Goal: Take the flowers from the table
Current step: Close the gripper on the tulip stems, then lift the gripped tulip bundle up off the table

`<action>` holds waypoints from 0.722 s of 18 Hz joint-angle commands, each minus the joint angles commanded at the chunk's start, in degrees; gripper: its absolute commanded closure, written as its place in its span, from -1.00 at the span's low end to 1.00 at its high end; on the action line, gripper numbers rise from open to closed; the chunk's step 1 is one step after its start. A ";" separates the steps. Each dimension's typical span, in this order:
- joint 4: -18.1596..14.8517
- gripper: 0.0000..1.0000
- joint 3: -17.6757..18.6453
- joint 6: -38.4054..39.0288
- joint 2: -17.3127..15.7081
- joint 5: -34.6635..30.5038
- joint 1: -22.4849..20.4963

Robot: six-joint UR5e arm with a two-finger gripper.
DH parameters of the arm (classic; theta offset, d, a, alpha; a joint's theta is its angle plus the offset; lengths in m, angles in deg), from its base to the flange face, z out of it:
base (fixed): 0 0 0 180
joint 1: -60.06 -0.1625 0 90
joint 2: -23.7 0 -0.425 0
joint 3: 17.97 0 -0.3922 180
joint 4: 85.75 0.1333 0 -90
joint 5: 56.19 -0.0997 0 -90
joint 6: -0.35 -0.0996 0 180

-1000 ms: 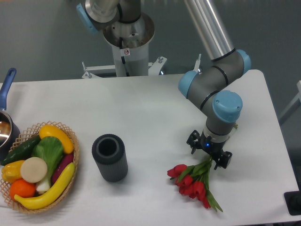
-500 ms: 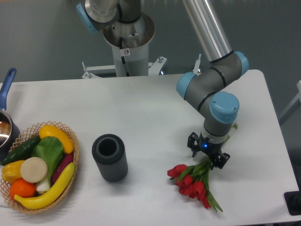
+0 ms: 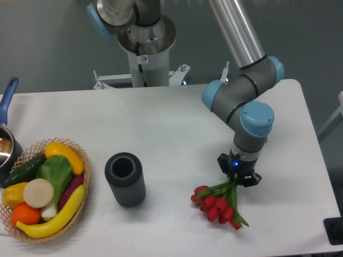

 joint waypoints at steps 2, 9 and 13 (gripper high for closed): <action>0.00 0.70 -0.09 -0.09 -0.53 0.09 0.00; 0.00 0.68 -0.79 5.43 -8.69 6.04 -0.61; 0.00 0.68 -1.84 10.54 -12.65 19.75 -2.10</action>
